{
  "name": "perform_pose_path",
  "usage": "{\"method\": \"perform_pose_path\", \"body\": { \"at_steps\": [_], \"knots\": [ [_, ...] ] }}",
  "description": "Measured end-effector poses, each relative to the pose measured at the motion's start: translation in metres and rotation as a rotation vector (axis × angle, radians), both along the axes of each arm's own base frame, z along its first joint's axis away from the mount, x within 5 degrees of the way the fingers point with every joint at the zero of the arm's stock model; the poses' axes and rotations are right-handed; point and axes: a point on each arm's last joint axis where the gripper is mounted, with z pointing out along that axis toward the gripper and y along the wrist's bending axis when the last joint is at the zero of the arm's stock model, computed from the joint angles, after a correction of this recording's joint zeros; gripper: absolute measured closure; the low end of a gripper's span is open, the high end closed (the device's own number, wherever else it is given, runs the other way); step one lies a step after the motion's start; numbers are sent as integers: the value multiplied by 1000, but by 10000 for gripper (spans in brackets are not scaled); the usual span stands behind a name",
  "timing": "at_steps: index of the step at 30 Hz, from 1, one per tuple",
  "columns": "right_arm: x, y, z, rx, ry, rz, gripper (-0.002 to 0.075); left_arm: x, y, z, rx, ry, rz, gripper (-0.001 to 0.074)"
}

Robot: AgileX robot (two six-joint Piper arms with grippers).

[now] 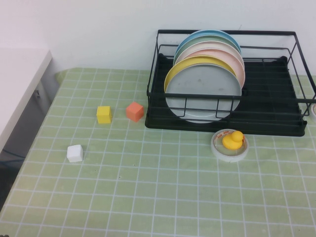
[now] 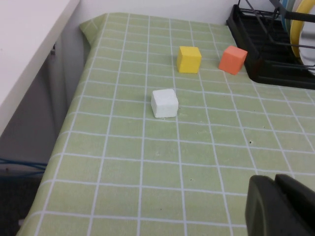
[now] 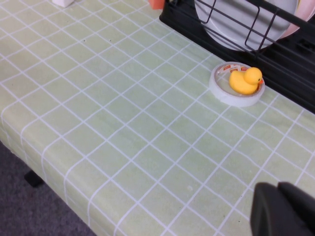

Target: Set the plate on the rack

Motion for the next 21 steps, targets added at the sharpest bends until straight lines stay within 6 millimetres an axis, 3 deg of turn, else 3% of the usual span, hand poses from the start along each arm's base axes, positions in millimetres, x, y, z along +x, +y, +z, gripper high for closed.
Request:
{"method": "perform_pose_path", "body": {
  "at_steps": [21],
  "knots": [
    [0,0,0,0,0,0,727,0,1,0,35,-7,3,736]
  ]
}}
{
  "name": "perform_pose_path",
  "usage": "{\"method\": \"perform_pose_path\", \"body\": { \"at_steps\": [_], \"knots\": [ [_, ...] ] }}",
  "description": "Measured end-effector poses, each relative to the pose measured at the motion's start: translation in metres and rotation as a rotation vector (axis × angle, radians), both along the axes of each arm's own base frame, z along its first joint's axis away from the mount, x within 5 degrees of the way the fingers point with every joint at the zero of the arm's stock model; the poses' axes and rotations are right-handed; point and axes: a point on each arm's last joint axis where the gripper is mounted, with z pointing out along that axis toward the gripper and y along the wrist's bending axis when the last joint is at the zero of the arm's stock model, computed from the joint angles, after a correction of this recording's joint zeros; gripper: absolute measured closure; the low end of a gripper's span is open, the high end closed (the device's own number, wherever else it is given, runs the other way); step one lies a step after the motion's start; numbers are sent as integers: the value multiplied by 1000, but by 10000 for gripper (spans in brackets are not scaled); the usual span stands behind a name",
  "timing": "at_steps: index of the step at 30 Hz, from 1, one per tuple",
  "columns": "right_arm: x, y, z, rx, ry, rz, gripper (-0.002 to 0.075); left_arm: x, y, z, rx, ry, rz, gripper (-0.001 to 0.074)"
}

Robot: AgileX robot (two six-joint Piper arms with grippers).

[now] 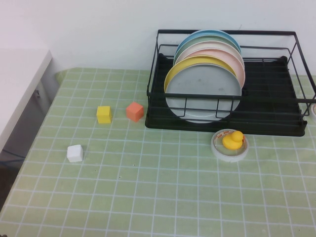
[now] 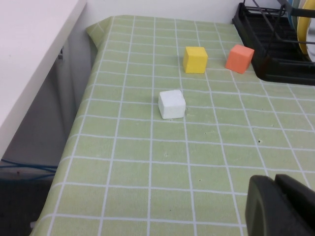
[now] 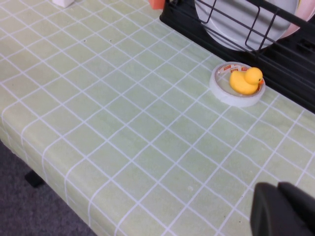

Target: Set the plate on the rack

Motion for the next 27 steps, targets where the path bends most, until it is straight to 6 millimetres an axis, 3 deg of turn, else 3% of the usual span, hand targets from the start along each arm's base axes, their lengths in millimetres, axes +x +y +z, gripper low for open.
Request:
{"method": "perform_pose_path", "body": {
  "at_steps": [20,27],
  "knots": [
    [-1,0,0,4,-8,1,727,0,0,0,0,-2,0,736],
    [-14,-5,4,48,-107,-140,727,0,0,0,0,-2,0,736]
  ]
}}
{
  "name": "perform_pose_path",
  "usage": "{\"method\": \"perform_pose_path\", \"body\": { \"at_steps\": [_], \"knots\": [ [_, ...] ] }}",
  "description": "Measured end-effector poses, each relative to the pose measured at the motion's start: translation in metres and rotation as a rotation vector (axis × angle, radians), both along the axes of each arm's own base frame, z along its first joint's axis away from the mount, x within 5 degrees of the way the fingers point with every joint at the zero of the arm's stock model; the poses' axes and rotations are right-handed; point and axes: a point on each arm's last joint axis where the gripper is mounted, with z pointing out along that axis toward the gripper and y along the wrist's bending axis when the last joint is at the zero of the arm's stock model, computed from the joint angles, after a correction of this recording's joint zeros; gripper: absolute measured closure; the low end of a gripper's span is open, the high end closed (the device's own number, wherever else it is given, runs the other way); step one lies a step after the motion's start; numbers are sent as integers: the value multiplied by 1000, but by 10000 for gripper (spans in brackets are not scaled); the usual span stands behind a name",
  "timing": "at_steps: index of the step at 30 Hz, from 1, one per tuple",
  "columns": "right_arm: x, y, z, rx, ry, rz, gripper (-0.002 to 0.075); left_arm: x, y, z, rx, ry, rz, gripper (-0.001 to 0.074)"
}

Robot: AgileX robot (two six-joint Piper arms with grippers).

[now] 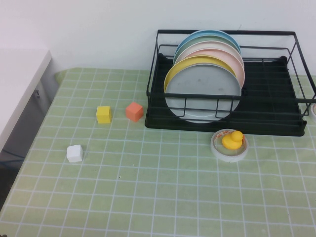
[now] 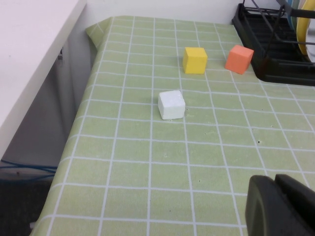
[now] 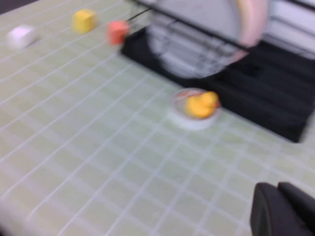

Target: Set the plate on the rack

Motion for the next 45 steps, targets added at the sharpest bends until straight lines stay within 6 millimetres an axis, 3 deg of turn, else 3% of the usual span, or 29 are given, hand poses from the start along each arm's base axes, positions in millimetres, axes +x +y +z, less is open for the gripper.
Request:
{"method": "perform_pose_path", "body": {
  "at_steps": [10,25,28,38,45],
  "knots": [
    [-7,-5,2,-4,-100,-344,727,0,0,0,0,0,0,736],
    [-4,-13,-3,-55,-115,-431,727,0,0,0,0,0,0,736],
    [4,-20,-14,-44,-137,-488,727,0,0,0,0,0,0,736],
    [27,-32,-79,43,-151,-537,728,0,0,0,0,0,0,737],
    [28,-33,-96,27,-105,-497,728,0,0,0,0,0,0,737]
  ]
}}
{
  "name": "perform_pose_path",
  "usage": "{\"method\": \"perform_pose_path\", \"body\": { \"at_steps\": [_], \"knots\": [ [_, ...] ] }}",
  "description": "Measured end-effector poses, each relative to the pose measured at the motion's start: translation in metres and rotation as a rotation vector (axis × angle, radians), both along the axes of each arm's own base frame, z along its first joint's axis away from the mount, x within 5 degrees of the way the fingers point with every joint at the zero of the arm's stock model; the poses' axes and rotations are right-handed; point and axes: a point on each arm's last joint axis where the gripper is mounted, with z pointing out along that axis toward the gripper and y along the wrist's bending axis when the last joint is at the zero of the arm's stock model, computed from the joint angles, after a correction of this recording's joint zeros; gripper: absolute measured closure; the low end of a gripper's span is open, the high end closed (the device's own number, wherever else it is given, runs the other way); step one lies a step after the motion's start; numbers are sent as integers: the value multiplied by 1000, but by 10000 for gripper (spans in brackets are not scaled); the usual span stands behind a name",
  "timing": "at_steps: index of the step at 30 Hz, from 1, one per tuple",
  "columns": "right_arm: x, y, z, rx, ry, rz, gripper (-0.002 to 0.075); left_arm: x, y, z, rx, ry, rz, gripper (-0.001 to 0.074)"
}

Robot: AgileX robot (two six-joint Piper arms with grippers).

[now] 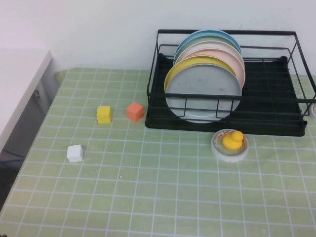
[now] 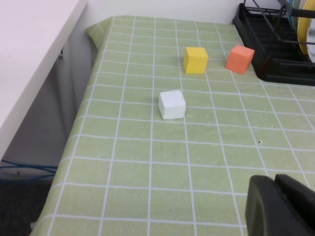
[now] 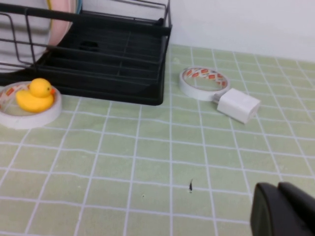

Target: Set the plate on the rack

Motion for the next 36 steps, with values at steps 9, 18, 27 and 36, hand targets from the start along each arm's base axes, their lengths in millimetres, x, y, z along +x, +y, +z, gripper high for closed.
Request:
{"method": "perform_pose_path", "body": {
  "at_steps": [9,18,27,36],
  "knots": [
    [0,0,-1,24,10,1,728,0,0,0,0,0,0,737],
    [0,0,-1,24,10,1,728,0,0,0,0,0,0,737],
    [0,1,-1,185,-8,-49,728,0,0,0,0,0,0,737],
    [0,1,-1,273,-18,-78,728,0,0,0,0,0,0,737]
  ]
}}
